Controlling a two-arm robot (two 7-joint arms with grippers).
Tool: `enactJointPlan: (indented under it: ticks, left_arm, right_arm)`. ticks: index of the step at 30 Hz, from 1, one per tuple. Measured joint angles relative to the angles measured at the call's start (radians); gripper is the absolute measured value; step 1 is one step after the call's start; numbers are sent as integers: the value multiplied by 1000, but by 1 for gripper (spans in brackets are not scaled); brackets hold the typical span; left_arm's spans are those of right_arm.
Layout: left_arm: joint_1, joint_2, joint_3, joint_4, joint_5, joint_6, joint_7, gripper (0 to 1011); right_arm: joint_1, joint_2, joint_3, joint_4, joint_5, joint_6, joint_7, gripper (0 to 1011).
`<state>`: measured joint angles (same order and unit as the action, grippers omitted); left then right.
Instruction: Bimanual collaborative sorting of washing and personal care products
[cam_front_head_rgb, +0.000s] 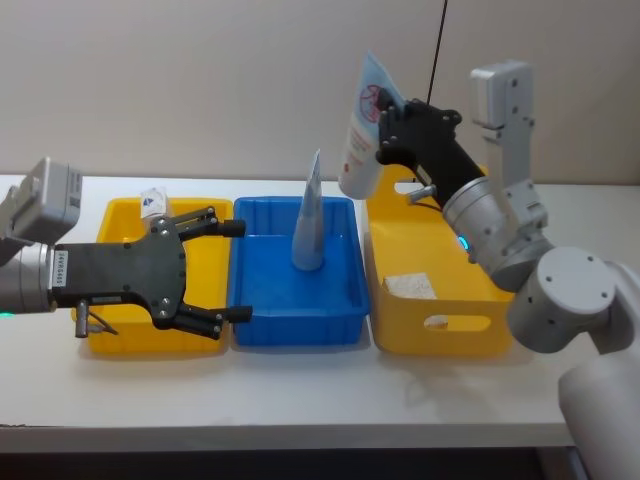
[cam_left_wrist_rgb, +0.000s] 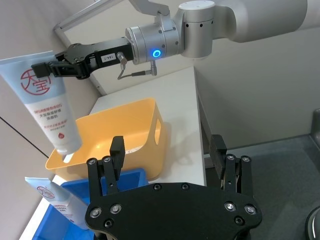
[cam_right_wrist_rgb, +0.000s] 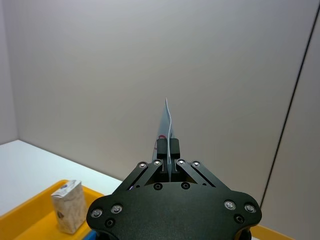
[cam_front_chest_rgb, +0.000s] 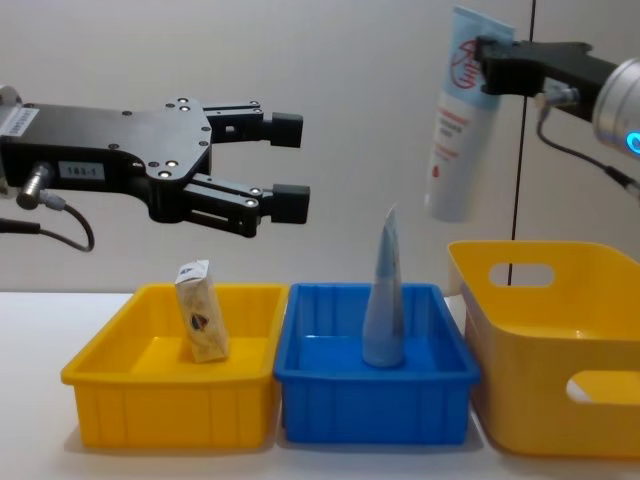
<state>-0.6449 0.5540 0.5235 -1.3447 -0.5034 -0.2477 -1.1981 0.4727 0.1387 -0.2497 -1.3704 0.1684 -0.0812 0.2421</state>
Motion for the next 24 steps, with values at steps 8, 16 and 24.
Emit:
enactJointPlan:
  ticks: [8,16,24]
  left_arm:
    - [0,0,0,0,0,0,0,1001]
    - [0,0,0,0,0,0,0,1001]
    - [0,0,0,0,0,0,0,1001]
  right_arm:
    - [-4,18,30,9,-13,-1,-25,0]
    - [0,26,55,58,-36,-3,-57,0]
    - [26,25,67,141,-63,-14,-83,0]
